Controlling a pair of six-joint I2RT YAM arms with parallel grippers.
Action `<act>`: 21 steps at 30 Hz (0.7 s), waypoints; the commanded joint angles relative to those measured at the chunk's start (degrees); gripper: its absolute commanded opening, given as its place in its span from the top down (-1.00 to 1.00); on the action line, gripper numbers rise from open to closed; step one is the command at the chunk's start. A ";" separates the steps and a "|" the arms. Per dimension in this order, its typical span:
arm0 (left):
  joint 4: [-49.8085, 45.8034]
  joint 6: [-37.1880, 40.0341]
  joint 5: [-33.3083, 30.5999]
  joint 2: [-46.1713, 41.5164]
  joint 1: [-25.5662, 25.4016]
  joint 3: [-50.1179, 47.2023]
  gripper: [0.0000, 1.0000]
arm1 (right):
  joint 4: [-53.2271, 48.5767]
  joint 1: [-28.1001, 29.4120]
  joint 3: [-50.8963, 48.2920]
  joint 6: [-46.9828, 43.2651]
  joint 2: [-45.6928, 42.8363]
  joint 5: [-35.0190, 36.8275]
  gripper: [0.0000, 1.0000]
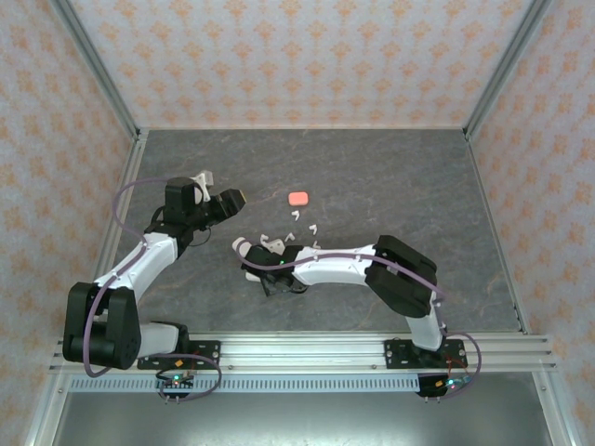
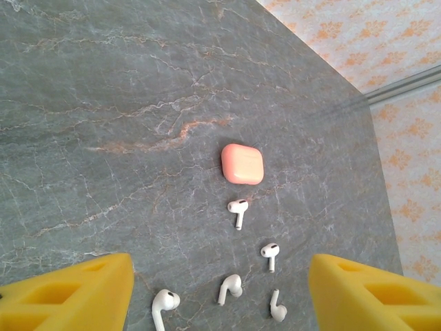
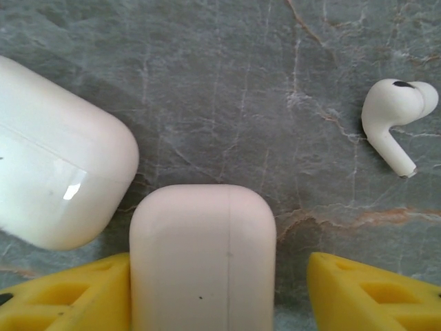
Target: Insert wireless bluetooth earbuds into charging case
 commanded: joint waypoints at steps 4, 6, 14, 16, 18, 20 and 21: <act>-1.78 1.30 -0.70 -2.17 0.76 -0.21 -0.37 | -2.66 -0.10 0.42 -0.09 1.12 -0.36 -0.13; -2.08 1.49 -0.48 -2.59 0.76 -0.13 -0.37 | -2.72 -0.14 -0.15 -0.16 0.70 -0.84 -0.06; -6.30 5.80 2.18 -4.96 0.72 0.82 -0.37 | 0.82 -0.66 -6.28 -6.72 -7.76 2.08 0.09; -7.21 6.65 4.29 -5.84 0.76 1.06 -0.37 | 2.11 -0.99 -8.27 -10.95 -11.67 3.56 0.10; -8.48 7.08 6.93 -7.07 0.54 1.47 -0.36 | 3.67 -1.52 -10.49 -16.59 -16.14 5.17 0.11; -9.48 7.93 10.13 -8.27 -0.19 2.02 -0.35 | 4.97 -1.89 -12.36 -22.52 -20.28 7.14 0.13; -10.25 8.50 11.39 -9.11 -0.74 2.46 -0.34 | 5.75 -2.17 -13.42 -25.90 -23.19 8.09 0.13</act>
